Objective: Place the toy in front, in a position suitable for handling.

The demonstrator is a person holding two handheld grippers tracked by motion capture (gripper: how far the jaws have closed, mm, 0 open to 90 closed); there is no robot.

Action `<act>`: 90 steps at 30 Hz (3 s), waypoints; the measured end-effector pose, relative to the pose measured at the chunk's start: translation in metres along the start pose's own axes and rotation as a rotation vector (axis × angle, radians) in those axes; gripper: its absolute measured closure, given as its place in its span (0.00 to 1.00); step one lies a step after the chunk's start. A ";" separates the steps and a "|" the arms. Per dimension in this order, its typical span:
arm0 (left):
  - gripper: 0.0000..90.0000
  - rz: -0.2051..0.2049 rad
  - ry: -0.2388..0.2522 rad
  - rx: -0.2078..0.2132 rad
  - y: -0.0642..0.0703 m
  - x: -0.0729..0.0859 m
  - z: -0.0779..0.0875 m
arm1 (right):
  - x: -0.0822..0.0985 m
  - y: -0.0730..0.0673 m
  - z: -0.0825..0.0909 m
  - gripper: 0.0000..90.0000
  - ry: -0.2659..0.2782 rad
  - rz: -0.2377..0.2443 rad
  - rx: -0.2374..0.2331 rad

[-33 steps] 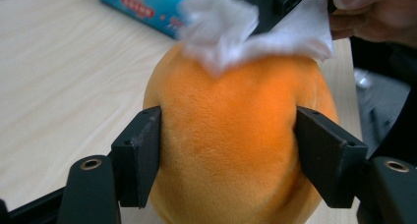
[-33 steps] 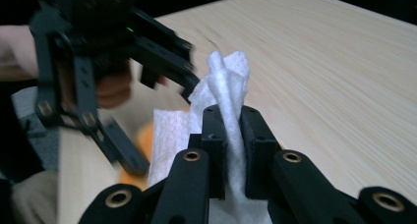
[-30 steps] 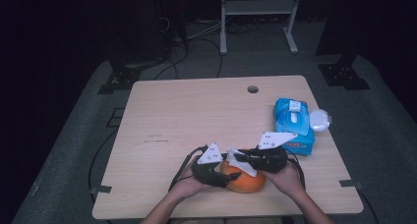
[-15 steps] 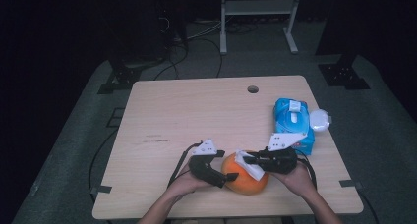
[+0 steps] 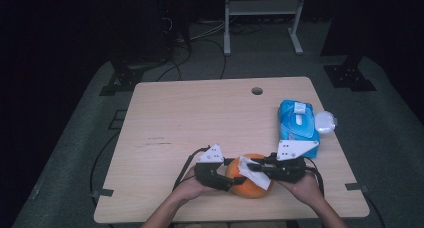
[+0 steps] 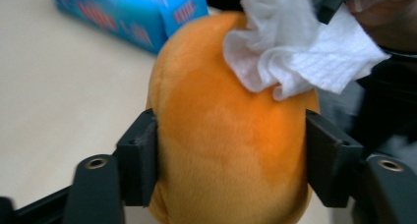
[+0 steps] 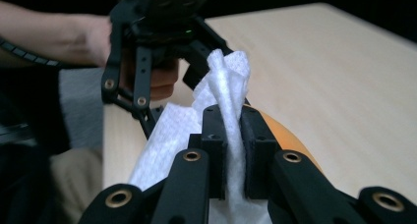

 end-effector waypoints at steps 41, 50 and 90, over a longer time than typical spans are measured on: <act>0.31 0.046 -0.038 -0.067 -0.014 0.016 0.005 | 0.011 0.029 -0.026 0.91 0.012 -0.054 0.139; 0.34 -0.017 -0.060 -0.085 -0.003 0.019 0.004 | -0.005 0.000 -0.051 0.91 -0.011 0.030 0.088; 0.10 0.060 -0.042 -0.013 -0.010 0.017 0.001 | 0.015 0.026 -0.020 0.91 -0.003 -0.072 0.166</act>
Point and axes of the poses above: each handheld gripper's, and its own axes: z roughly backward along the jaws, x roughly out of its underside, y roughly to its right, the point moved 5 cm from there along -z, roughly forward along the jaws, and after that the axes turned 2 degrees about -y, right-handed, at the moved point
